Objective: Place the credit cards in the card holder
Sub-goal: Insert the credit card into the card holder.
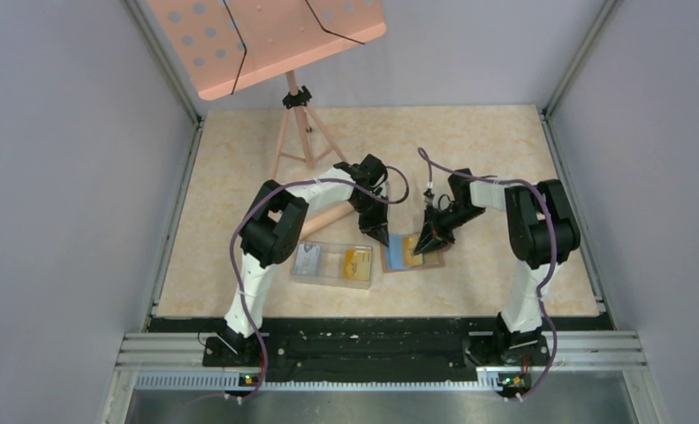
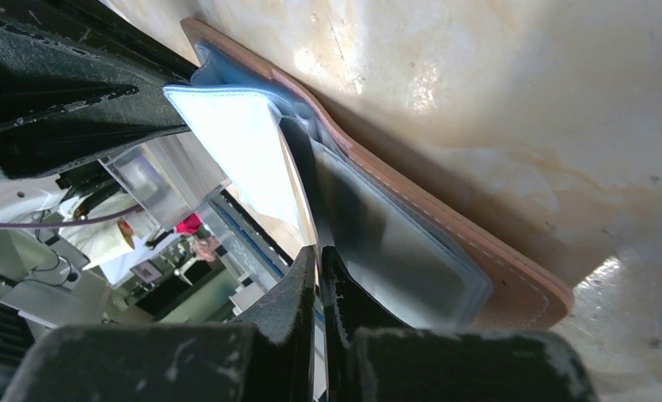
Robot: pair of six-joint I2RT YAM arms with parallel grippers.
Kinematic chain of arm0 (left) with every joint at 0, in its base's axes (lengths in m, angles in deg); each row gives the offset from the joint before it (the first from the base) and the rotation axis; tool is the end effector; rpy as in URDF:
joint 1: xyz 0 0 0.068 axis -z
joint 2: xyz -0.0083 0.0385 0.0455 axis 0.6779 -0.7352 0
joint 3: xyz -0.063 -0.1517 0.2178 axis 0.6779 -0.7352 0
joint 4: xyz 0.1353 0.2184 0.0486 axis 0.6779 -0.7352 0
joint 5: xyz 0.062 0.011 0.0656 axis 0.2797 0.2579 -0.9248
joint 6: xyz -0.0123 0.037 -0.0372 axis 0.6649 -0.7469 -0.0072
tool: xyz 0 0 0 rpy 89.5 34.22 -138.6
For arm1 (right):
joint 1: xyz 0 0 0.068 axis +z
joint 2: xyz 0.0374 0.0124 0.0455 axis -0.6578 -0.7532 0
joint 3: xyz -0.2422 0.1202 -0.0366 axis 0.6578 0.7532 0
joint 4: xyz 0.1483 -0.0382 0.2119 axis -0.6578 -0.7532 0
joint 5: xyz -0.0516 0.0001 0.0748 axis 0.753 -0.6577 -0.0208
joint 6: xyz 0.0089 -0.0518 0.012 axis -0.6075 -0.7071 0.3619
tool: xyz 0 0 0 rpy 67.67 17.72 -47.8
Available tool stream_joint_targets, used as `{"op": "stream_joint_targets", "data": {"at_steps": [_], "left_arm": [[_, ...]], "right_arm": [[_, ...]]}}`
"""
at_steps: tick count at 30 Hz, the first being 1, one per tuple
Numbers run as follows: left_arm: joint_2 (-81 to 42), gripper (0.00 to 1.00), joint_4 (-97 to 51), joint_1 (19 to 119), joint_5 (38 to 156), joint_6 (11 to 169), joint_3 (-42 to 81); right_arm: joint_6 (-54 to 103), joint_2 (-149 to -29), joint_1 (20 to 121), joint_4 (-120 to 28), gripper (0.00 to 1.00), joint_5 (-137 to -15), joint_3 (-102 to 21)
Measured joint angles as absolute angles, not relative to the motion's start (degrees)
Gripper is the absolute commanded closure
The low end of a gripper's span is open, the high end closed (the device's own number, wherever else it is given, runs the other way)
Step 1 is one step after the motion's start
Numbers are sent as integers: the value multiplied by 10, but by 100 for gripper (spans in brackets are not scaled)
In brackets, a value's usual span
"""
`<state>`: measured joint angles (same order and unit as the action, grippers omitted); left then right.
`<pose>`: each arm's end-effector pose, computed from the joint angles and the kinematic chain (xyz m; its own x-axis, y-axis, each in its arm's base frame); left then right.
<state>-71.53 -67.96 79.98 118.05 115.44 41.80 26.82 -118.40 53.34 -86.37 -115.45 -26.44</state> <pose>0.3435 -0.2834 0.1418 -0.9923 0.0906 0.0840 0.0327 0.8486 -0.5281 0.3073 0.0930 0.1185 -0.9889 -0.1037 0.1061 0.0044 0.6943 0.7197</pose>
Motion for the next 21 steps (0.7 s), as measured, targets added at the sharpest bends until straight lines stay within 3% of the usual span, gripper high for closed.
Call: {"op": "stream_joint_targets", "data": {"at_steps": [5,16,21], "left_arm": [[-718,100,-685,800,1180,1154,423],[-720,100,-688,800,1180,1152,425],[-720,100,-688,800,1180,1152,425]], "right_arm": [[268,-1187,539,-854,99,-1165,-261],[291,-1173,580,-863,64,-1100,-266],[306,-1141,590,-891,55,-1026,-278]]}}
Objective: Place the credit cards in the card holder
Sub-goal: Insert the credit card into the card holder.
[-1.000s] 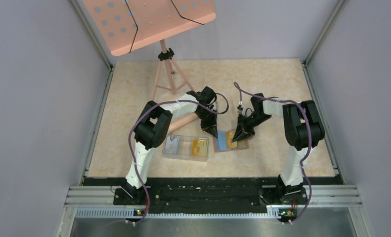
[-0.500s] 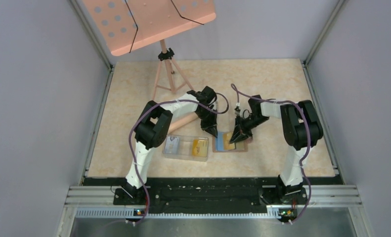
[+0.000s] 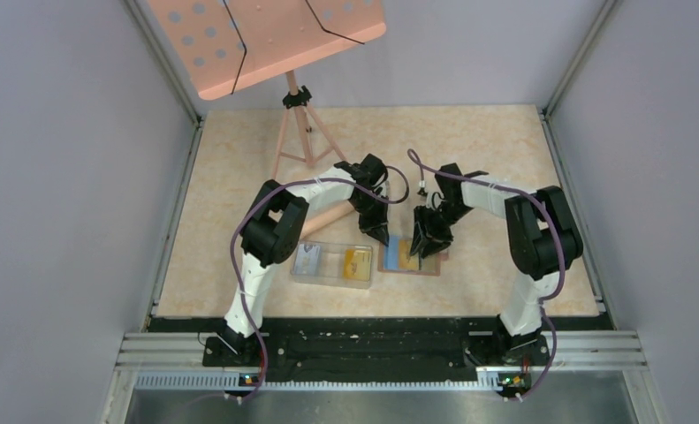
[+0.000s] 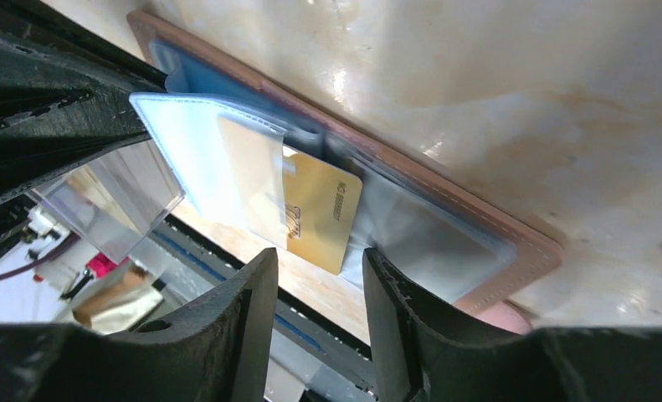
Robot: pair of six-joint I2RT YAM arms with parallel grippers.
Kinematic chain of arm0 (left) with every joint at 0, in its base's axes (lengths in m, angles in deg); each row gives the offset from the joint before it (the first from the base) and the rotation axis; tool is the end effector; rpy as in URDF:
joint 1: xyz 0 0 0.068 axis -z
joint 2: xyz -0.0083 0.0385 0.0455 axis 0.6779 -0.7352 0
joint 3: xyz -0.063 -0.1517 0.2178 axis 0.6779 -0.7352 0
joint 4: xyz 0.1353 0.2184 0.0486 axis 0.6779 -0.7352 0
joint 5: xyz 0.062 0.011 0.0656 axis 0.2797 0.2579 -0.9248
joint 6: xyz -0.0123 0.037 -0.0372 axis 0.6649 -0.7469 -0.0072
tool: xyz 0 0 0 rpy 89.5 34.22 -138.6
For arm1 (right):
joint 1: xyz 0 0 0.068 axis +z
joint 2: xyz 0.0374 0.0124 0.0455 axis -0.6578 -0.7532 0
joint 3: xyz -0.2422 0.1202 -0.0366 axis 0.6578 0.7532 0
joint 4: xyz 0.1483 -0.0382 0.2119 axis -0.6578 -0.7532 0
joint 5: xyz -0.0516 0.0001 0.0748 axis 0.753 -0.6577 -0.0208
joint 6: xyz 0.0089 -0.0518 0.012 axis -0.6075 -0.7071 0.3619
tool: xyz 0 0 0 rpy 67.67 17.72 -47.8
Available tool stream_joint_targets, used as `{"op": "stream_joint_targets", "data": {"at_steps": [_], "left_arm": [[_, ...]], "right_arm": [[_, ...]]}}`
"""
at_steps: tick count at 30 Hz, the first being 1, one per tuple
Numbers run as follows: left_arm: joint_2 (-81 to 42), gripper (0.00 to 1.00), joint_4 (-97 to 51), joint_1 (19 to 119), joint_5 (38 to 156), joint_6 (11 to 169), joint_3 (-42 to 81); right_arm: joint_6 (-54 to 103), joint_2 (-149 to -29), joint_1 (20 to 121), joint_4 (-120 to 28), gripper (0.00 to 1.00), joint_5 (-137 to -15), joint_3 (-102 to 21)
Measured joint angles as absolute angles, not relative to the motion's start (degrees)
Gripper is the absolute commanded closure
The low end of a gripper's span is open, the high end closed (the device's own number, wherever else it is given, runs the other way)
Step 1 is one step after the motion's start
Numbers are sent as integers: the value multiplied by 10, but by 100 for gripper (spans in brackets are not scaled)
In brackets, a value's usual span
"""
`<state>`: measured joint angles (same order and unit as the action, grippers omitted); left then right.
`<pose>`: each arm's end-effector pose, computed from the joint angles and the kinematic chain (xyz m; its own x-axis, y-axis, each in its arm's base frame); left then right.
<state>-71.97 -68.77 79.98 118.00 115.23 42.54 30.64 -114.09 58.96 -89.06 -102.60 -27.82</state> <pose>0.3444 -0.2841 0.1416 -0.9917 0.0929 0.0892 0.0327 0.8514 -0.5235 0.2985 0.1168 0.1411 -0.9902 -0.1242 0.0645 -0.0678 0.8290 0.5551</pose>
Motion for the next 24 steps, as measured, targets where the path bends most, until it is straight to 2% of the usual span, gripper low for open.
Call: {"op": "stream_joint_targets", "data": {"at_steps": [8,18,22,24], "left_arm": [[-720,100,-688,800,1180,1152,425],[-720,100,-688,800,1180,1152,425],[-720,100,-688,800,1180,1152,425],[-720,100,-688,800,1178,1152,425]], "right_arm": [[324,-1130,590,-906,54,-984,-285],[357,-1139,597,-851,58,-1045,-268],[378,-1151,610,-817,63,-1069,-268],[391,-1154,615,-811,69,-1076,-266]]}}
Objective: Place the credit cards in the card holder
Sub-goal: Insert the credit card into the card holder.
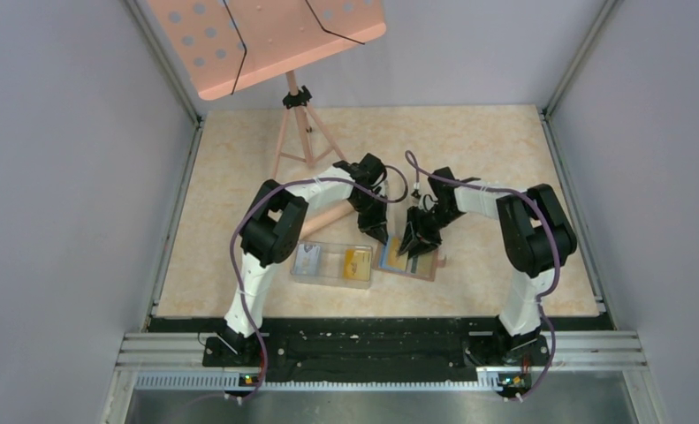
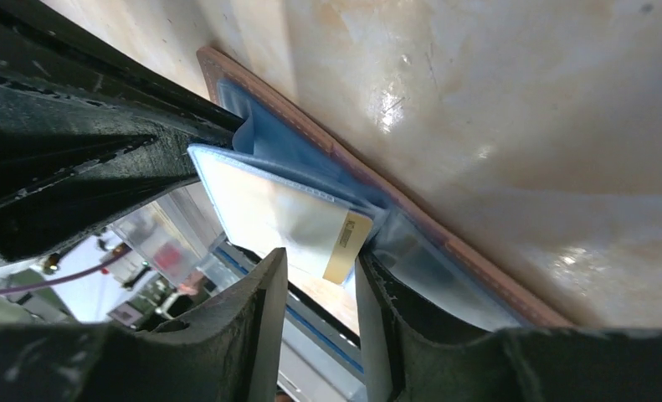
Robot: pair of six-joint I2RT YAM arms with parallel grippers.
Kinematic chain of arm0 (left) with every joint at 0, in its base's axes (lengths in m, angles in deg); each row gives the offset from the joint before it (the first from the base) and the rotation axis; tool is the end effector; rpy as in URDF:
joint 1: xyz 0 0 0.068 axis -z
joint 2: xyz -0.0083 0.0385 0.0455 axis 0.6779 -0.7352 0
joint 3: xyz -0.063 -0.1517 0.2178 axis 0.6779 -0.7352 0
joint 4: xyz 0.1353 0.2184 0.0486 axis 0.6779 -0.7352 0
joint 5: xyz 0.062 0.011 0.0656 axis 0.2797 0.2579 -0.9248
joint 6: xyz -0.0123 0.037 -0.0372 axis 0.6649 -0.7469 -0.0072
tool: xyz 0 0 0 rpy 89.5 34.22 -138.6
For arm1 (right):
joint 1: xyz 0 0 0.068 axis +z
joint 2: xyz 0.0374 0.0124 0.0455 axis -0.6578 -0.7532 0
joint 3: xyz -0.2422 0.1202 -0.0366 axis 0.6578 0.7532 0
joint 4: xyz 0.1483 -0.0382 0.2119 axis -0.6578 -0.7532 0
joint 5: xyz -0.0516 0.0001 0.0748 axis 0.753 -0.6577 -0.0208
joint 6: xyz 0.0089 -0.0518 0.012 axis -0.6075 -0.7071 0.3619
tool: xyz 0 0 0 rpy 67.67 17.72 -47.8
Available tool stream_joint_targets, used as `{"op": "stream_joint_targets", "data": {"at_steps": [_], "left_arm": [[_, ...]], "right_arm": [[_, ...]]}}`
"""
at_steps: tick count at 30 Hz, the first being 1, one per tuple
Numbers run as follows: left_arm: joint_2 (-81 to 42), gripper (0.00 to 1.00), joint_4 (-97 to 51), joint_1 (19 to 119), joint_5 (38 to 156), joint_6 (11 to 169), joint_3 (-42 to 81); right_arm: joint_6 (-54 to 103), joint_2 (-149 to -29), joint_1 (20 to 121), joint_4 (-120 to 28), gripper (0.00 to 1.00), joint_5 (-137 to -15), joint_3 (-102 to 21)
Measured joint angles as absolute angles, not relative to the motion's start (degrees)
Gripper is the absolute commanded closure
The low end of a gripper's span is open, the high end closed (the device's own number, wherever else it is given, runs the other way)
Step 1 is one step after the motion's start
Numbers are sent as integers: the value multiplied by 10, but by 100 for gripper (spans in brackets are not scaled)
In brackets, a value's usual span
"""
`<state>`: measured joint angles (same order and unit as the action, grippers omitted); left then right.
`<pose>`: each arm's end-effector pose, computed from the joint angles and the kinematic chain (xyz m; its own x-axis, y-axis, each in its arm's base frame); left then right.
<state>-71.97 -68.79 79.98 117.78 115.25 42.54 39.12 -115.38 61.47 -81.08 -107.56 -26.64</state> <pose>0.3444 -0.2840 0.1415 -0.9919 0.0914 0.0877 0.0326 0.8531 -0.5207 0.3014 0.1355 0.1328 -0.9946 -0.0662 0.0796 -0.0008 0.7741 0.6331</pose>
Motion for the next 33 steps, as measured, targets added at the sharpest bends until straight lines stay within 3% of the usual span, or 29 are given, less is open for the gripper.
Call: {"op": "stream_joint_targets", "data": {"at_steps": [2,7,14,18,25,33], "left_arm": [[-720,100,-688,800,1179,1153,425],[-719,98,-688,799,1176,1153,425],[-704,66,-695,806,1117,1139,436],[-667,55,-695,805,1050,1126,437],[-540,52,-654,787,1010,1123,397],[-355,53,-584,682,1043,1147,171]], "right_arm": [[403,-1155,617,-804,74,-1083,-260],[421,-1155,618,-798,74,-1084,-256],[420,-1152,620,-801,59,-1072,-257],[410,-1142,621,-811,51,-1055,-262],[385,-1122,623,-833,48,-1021,-282],[375,-1121,662,-857,49,-1011,-323]]}}
